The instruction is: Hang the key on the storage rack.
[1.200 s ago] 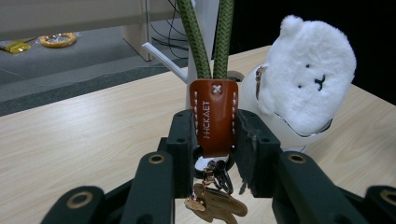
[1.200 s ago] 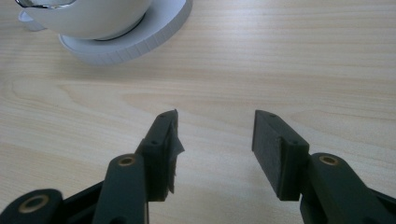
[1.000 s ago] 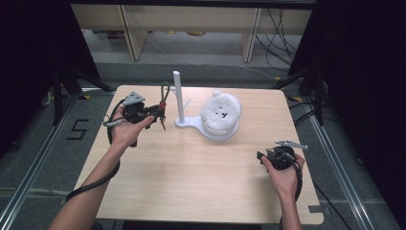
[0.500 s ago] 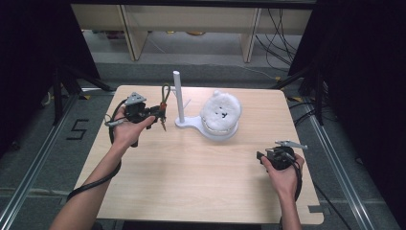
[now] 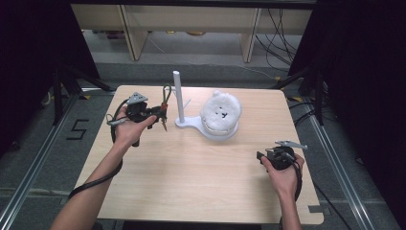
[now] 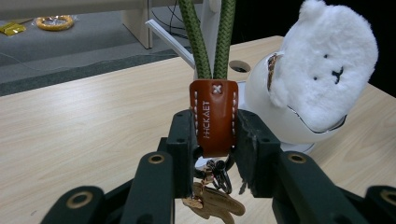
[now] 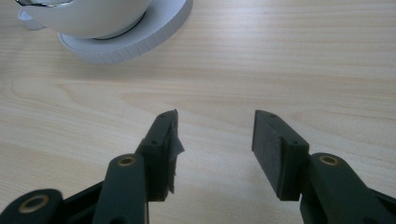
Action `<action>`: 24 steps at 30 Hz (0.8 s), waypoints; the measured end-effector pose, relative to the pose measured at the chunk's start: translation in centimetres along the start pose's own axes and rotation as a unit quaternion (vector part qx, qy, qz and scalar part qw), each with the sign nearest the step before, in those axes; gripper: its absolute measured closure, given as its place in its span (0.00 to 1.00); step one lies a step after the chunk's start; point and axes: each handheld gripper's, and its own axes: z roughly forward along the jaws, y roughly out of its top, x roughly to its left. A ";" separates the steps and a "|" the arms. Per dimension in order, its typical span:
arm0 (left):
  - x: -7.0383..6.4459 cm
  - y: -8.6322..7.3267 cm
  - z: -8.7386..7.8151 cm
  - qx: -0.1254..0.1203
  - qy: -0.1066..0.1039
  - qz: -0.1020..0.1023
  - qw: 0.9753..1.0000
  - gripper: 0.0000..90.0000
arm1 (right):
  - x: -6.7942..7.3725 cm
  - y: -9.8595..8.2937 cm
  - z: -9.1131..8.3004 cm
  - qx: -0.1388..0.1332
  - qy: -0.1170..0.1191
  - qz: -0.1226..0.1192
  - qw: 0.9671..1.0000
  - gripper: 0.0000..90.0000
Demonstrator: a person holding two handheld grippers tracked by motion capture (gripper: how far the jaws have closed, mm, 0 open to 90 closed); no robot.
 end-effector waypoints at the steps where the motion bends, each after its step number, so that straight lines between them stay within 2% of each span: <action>1: 0.0 0.0 0.0 0.002 0.000 0.003 1.000 0.75 | -0.1 0.0 0.0 -0.003 0.000 -0.006 1.000 0.58; 24: -0.1 -0.1 1.0 0.006 0.001 0.000 1.000 0.75 | -0.1 0.0 0.0 -0.002 -0.002 -0.001 1.000 0.57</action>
